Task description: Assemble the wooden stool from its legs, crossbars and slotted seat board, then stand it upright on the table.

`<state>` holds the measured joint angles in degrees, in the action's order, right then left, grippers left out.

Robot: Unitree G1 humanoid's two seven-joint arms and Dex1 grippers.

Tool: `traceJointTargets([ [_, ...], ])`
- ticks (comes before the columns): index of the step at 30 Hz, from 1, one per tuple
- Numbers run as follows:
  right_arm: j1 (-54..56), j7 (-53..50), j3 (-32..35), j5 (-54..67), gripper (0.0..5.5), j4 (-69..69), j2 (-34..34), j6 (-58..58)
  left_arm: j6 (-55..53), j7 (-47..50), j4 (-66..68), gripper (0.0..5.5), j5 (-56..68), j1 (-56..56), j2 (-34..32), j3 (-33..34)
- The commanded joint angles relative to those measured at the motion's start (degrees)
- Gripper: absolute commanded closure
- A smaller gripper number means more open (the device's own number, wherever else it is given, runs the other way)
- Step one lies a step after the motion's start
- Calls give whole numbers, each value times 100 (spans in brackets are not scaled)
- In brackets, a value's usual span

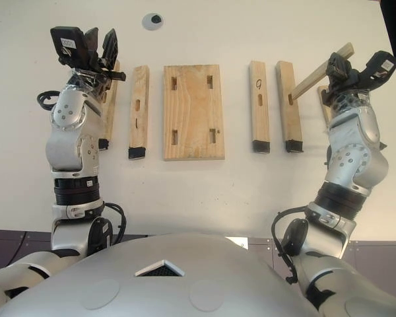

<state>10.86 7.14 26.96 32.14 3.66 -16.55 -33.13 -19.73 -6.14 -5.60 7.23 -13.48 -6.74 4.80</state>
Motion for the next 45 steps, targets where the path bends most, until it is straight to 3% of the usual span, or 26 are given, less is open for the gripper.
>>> traceJointTargets([
  [1,80,-41,13,175,511,99,-61,-321,-49,73,-152,375,-85,165,-48,1],
  [11,297,16,21,384,511,432,-319,-906,-80,212,-404,375,-145,497,54,-6],
  [26,-179,182,-156,99,511,52,-247,-612,-10,247,-269,375,-142,411,54,-8],
  [36,-1964,817,-1463,-1588,511,203,154,2193,33,175,-121,375,-133,279,36,-31],
  [45,-2136,829,-1755,-1938,511,-402,13,2588,22,217,-66,375,-106,237,86,7],
])
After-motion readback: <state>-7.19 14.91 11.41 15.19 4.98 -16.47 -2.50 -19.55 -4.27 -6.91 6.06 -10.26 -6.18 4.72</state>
